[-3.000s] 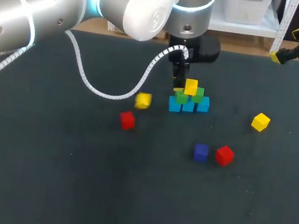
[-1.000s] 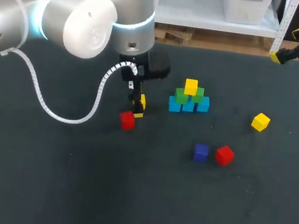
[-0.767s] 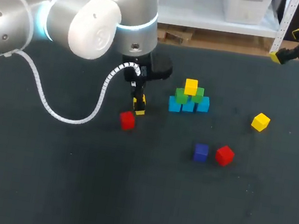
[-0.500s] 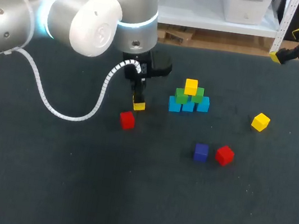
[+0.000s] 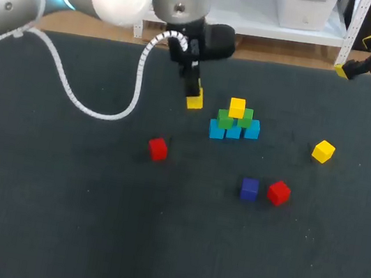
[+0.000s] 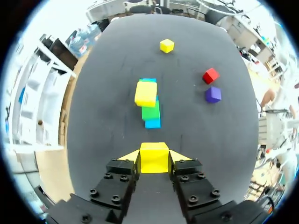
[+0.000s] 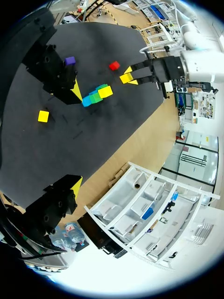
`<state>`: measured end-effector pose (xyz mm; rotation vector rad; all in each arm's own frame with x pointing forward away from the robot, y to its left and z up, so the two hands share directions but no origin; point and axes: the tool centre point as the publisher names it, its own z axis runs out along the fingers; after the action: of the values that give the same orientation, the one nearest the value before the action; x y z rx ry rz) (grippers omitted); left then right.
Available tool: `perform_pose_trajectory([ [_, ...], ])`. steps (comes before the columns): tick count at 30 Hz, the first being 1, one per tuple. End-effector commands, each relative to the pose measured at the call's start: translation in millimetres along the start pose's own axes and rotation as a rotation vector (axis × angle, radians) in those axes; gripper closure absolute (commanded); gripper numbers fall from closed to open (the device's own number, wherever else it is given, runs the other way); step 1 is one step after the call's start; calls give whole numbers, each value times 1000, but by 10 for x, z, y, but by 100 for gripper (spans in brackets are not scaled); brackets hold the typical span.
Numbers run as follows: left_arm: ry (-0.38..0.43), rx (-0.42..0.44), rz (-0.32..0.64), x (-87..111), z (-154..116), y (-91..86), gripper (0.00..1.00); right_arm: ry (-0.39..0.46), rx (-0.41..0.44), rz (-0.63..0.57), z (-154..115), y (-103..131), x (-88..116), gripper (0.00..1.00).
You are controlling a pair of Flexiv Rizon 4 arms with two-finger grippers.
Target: Place the blue cubes, place green cubes on the blue cubes, place the yellow cubes on the green cubes, then place the red cubes on the yellow cubes, and place purple cube on the red cubes.
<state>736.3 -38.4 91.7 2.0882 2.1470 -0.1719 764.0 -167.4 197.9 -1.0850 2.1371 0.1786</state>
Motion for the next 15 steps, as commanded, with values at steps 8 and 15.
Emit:
perform_pose_trajectory([
  [8,64,46,81,-337,160,174,100,0,0,0,0,0,-1,0],
  [15,69,54,75,-469,164,216,100,0,0,0,0,0,-1,0],
])
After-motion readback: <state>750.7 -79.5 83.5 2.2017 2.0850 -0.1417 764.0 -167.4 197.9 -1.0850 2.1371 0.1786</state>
